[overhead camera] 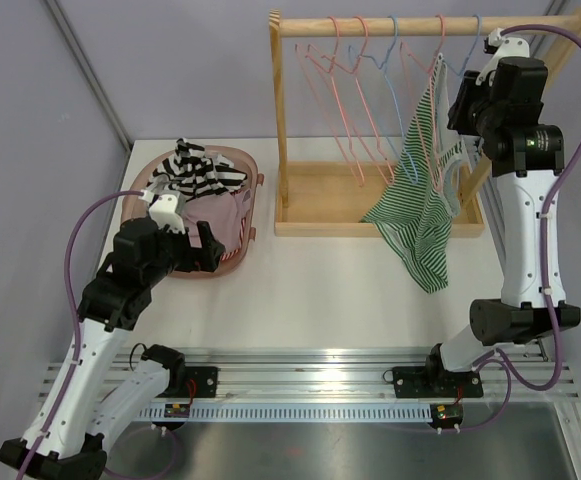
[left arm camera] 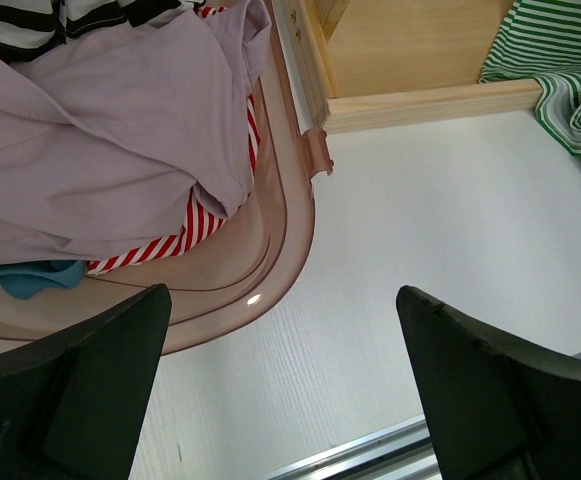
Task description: Remove the tank top from the hanger
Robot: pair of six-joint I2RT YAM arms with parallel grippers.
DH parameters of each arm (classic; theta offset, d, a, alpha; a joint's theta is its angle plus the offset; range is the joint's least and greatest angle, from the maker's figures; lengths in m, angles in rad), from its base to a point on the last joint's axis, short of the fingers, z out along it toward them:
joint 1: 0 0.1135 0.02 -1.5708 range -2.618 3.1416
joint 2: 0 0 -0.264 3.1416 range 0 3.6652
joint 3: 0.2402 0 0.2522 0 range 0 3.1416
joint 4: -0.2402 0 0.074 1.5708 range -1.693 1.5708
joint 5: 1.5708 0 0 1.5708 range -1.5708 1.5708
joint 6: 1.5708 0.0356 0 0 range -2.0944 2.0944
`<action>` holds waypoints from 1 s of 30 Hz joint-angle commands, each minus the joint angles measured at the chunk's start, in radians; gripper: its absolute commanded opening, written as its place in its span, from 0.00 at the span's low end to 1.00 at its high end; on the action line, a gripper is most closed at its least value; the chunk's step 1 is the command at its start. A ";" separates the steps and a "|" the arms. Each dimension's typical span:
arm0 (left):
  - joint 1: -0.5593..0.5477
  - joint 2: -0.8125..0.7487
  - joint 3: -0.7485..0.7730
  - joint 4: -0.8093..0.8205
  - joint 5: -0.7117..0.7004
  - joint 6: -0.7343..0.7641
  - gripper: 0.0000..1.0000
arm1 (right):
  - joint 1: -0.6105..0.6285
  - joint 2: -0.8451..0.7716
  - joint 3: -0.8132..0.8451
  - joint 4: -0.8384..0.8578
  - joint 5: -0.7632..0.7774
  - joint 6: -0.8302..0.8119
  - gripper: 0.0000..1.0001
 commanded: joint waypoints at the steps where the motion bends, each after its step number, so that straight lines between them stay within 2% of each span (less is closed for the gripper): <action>1: -0.005 -0.014 0.004 0.047 0.037 0.020 0.99 | -0.003 0.034 0.031 0.005 0.031 -0.011 0.38; 2: -0.005 -0.014 0.004 0.046 0.037 0.022 0.99 | -0.001 0.038 0.034 0.005 0.031 -0.011 0.37; 3: -0.005 -0.014 0.004 0.047 0.039 0.020 0.99 | -0.001 0.047 0.039 0.001 0.028 -0.010 0.29; 6: -0.005 -0.015 0.003 0.047 0.041 0.022 0.99 | -0.001 0.059 0.068 -0.011 0.014 -0.010 0.13; 7: -0.005 -0.014 0.003 0.047 0.042 0.022 0.99 | -0.001 0.067 0.097 -0.018 0.007 -0.016 0.04; 8: -0.005 -0.014 0.003 0.047 0.044 0.022 0.99 | -0.003 0.070 0.111 -0.025 0.004 -0.018 0.01; 16: -0.005 -0.009 0.006 0.047 0.045 0.023 0.99 | -0.001 0.033 0.200 -0.033 -0.006 -0.016 0.00; 23: -0.006 -0.006 0.023 0.039 0.059 0.020 0.99 | -0.003 -0.014 0.209 -0.044 -0.004 -0.008 0.00; 27: -0.006 -0.009 0.061 0.044 0.112 -0.007 0.99 | -0.003 -0.126 0.119 -0.108 0.011 0.044 0.00; 30: -0.026 -0.011 0.098 0.070 0.140 -0.050 0.99 | -0.001 -0.241 -0.052 -0.186 0.033 0.083 0.00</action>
